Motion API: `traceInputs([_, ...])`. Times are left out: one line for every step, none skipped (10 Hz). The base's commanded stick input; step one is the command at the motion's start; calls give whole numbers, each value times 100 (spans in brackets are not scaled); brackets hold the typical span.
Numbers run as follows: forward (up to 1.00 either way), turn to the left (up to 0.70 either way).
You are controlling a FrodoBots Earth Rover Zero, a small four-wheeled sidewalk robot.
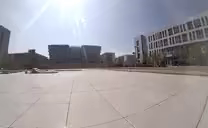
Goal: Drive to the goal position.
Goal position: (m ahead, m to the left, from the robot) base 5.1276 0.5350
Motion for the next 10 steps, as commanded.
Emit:
traceInputs([70,2])
traceInputs([70,2])
traceInputs([70,2])
traceInputs([70,2])
traceInputs([70,2])
traceInputs([70,2])
traceInputs([70,2])
traceInputs([70,2])
traceInputs([70,2])
traceInputs([70,2])
